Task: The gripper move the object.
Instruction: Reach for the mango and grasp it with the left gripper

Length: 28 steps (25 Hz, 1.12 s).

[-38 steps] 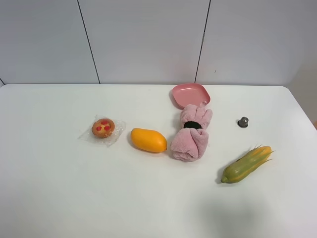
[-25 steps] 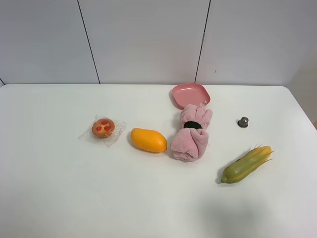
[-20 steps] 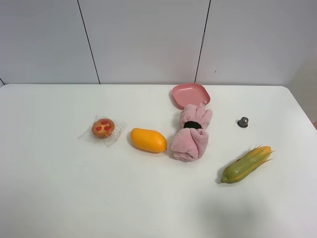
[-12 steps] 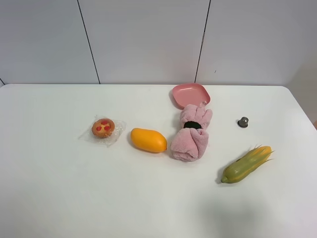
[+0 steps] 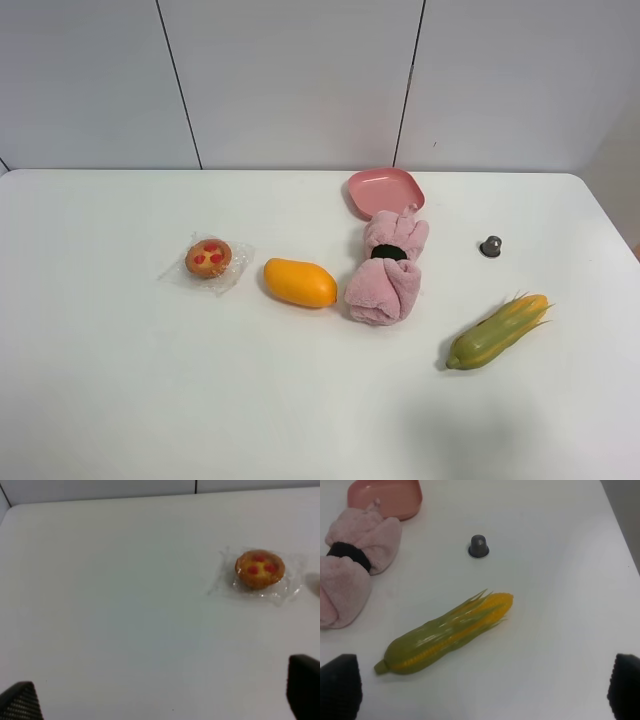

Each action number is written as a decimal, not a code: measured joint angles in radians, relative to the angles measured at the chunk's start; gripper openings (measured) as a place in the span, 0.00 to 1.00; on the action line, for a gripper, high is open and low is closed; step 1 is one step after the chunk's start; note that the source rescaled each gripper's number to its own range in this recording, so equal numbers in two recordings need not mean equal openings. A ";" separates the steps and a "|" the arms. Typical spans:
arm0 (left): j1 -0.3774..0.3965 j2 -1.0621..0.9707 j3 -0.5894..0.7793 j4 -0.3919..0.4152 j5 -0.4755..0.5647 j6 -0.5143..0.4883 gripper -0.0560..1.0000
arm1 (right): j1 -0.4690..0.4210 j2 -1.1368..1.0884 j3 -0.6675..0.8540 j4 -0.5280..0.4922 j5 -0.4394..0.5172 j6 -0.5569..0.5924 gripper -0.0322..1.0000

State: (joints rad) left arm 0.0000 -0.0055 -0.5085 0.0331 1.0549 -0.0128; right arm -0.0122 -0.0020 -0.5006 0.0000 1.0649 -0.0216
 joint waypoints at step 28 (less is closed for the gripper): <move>-0.007 0.893 -0.345 -0.033 -0.291 0.080 1.00 | 0.000 0.000 0.000 0.000 0.000 0.000 1.00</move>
State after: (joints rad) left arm -0.0073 0.8876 -0.8532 0.0000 0.7641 0.0675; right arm -0.0122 -0.0020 -0.5006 0.0000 1.0649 -0.0216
